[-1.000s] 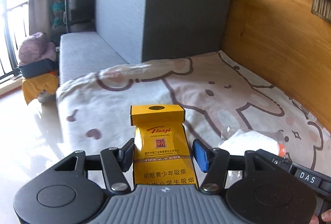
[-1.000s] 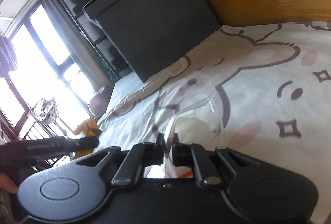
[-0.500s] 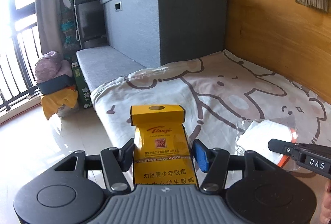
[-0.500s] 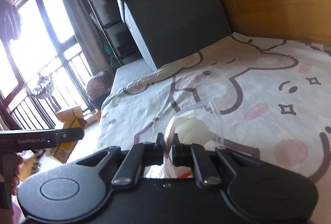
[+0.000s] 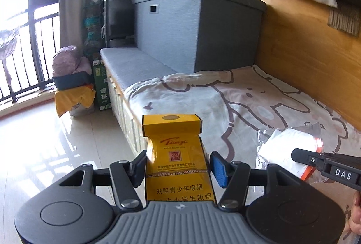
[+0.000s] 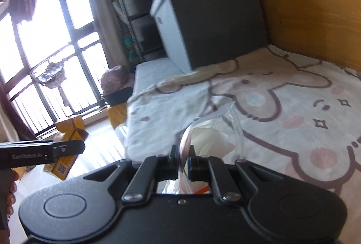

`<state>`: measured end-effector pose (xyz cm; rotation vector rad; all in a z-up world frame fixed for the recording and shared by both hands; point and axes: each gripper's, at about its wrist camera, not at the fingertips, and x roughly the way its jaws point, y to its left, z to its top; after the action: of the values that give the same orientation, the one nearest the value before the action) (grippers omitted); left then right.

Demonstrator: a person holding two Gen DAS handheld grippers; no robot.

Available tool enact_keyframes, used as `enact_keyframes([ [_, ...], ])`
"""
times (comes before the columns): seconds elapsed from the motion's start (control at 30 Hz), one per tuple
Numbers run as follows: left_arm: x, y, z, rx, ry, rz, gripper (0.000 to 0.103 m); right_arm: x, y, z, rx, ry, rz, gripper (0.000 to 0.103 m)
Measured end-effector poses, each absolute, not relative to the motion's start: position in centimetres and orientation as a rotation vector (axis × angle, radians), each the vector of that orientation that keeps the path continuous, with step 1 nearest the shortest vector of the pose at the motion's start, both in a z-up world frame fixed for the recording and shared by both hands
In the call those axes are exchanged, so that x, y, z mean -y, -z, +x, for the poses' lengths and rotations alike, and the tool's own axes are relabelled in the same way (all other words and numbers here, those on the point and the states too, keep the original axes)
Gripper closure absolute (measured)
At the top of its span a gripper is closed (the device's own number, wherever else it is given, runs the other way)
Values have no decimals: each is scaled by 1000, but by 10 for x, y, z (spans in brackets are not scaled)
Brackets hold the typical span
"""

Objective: Collect trash
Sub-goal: 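Lift the yellow box with the left tool while the right tool lifts the bag, then carry the yellow box and bag over the wastebasket with both tools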

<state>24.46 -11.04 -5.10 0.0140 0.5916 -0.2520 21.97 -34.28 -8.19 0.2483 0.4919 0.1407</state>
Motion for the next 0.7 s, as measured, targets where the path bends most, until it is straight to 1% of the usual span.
enact_keyframes([
  [0.27, 65, 57, 226, -602, 228, -45, 44, 292, 73, 214, -510, -187, 178, 95],
  [0.7, -12, 74, 209, -632, 158, -155, 44, 217, 83, 214, -594, -249, 100, 95],
])
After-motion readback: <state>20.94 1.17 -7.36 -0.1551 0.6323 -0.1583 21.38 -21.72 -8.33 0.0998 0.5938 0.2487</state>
